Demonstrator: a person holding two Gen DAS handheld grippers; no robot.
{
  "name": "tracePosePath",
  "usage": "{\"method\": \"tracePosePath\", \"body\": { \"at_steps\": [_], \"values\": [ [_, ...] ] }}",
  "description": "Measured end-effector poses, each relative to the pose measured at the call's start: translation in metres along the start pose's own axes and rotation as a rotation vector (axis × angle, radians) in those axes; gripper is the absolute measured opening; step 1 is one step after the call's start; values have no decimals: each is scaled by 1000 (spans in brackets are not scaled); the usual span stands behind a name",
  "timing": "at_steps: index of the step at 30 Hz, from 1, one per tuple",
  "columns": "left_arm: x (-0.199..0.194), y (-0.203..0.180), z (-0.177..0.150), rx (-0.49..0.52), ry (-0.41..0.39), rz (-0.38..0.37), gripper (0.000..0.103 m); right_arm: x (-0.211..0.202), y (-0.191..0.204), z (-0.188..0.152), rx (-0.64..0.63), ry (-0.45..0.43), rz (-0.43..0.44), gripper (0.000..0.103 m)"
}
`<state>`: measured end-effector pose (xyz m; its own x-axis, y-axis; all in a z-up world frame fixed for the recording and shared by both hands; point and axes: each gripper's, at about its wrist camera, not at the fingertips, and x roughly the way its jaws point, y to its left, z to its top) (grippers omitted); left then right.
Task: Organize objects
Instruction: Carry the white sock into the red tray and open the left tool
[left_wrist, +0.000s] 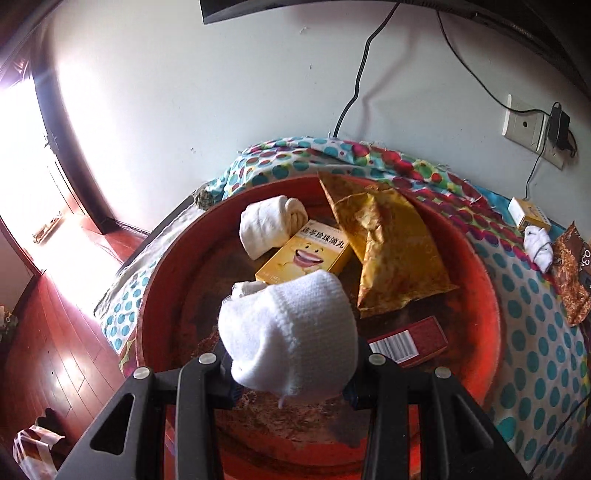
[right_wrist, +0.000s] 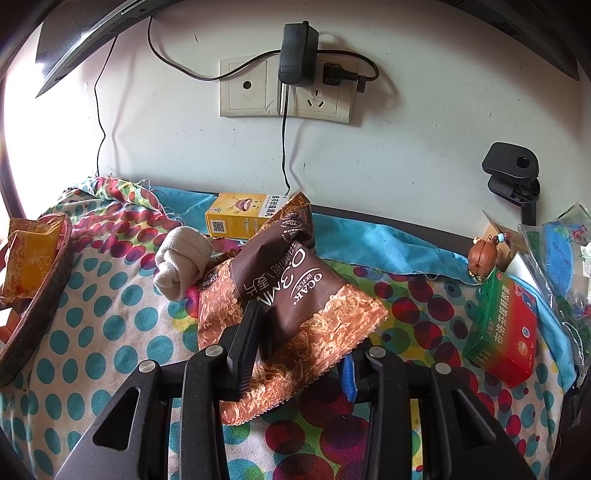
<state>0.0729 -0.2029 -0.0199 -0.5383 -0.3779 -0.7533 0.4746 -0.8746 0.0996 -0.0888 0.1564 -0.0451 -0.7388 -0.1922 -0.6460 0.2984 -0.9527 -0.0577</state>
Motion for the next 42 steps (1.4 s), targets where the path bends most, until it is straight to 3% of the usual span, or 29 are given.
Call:
{"method": "tracePosePath", "body": {
  "at_steps": [9, 27, 30, 32, 35, 42],
  "values": [
    [26, 5, -1, 2, 55, -24, 40, 0, 0, -1, 1, 4, -5, 35],
    [6, 12, 10, -31, 25, -113, 47, 1, 0, 0, -2, 5, -9, 35],
    [2, 4, 15, 7, 5, -109, 53, 1, 1, 0, -2, 5, -9, 35],
    [3, 0, 16, 28, 3, -98, 65, 1, 1, 0, -4, 4, -10, 35],
    [4, -6, 17, 43, 2, -79, 65, 1, 1, 0, -4, 3, -10, 35],
    [1, -11, 12, 25, 22, -110, 65, 0, 1, -1, 0, 1, -6, 35]
  ]
}}
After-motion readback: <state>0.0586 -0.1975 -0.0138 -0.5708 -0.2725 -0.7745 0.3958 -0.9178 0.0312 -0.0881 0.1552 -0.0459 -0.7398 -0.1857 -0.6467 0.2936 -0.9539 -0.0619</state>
